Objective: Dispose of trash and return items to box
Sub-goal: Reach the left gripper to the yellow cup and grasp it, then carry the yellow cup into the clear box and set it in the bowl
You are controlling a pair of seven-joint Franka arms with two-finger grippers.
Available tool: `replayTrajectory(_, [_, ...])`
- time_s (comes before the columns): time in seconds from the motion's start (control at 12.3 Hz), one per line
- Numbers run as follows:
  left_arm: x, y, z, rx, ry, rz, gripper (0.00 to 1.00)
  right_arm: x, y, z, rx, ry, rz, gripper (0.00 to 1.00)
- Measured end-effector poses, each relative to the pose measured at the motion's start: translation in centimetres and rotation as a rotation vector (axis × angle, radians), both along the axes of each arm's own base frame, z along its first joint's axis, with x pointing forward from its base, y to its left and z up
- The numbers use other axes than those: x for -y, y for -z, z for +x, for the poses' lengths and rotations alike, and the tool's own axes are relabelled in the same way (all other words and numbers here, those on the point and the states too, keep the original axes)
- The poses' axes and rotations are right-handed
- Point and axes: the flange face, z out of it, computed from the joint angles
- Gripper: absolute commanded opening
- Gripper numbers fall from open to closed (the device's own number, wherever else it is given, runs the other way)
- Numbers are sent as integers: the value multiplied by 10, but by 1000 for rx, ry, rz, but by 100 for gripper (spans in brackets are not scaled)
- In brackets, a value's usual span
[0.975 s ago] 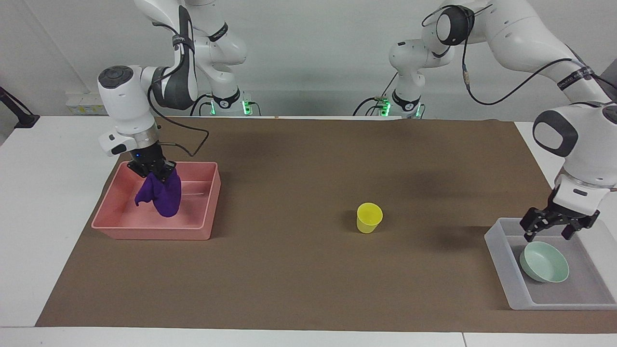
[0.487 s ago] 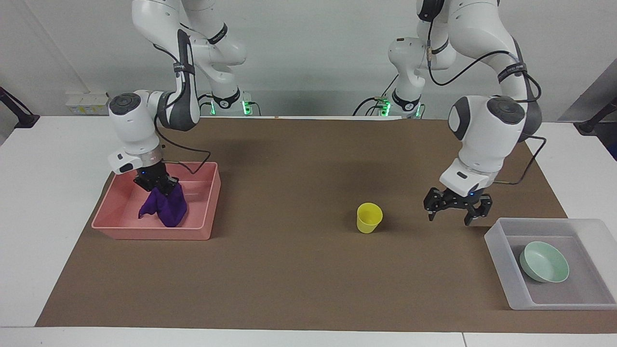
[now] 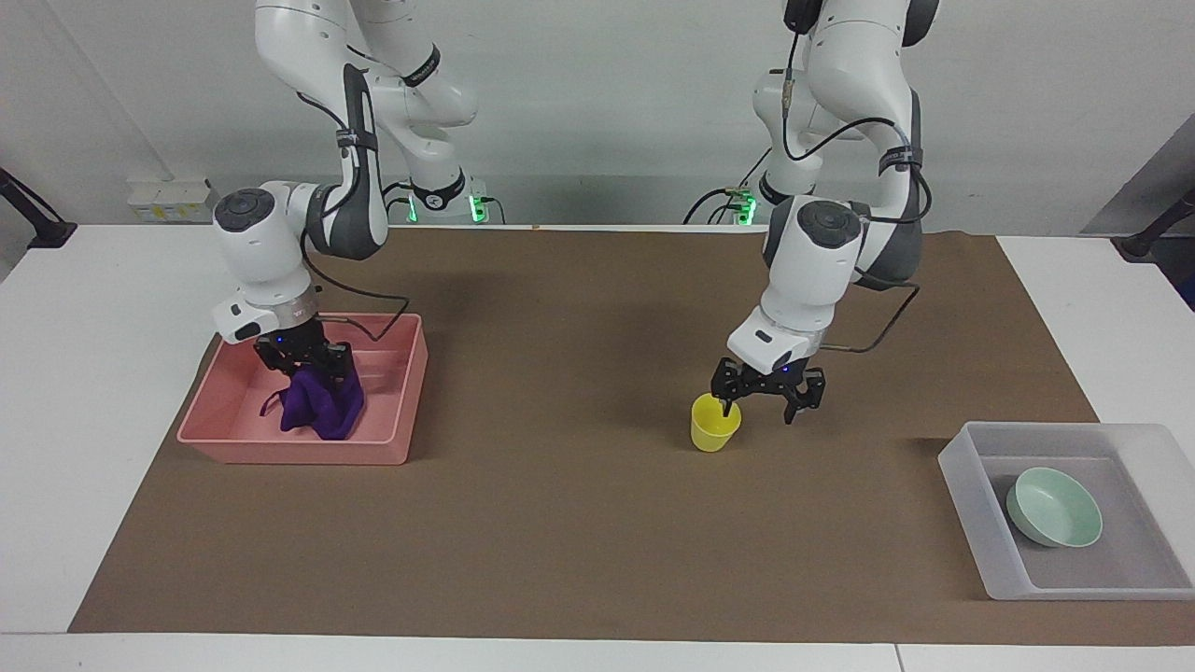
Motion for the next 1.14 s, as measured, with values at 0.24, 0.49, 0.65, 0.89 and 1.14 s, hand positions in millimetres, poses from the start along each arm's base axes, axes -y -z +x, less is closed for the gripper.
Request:
replayTrajectory(0.24, [7, 33, -6, -4, -19, -2, 0, -16, -39, 6, 7, 13, 5, 100])
replayTrajectory(0.49, [11, 45, -9, 20, -36, -17, 0, -50, -97, 5, -27, 57, 18, 100])
replayTrajectory(0.65, [4, 36, -5, 37, -53, -23, 0, -62, -140, 0, -59, 67, 18, 100])
replayTrajectory(0.89, [-44, -11, 9, 91, -132, -45, 0, -63, -215, -7, -107, 89, 45, 100])
replayTrajectory(1.14, [-134, -58, 31, 156, -267, -62, 0, -62, -268, -16, -145, 90, 46, 100])
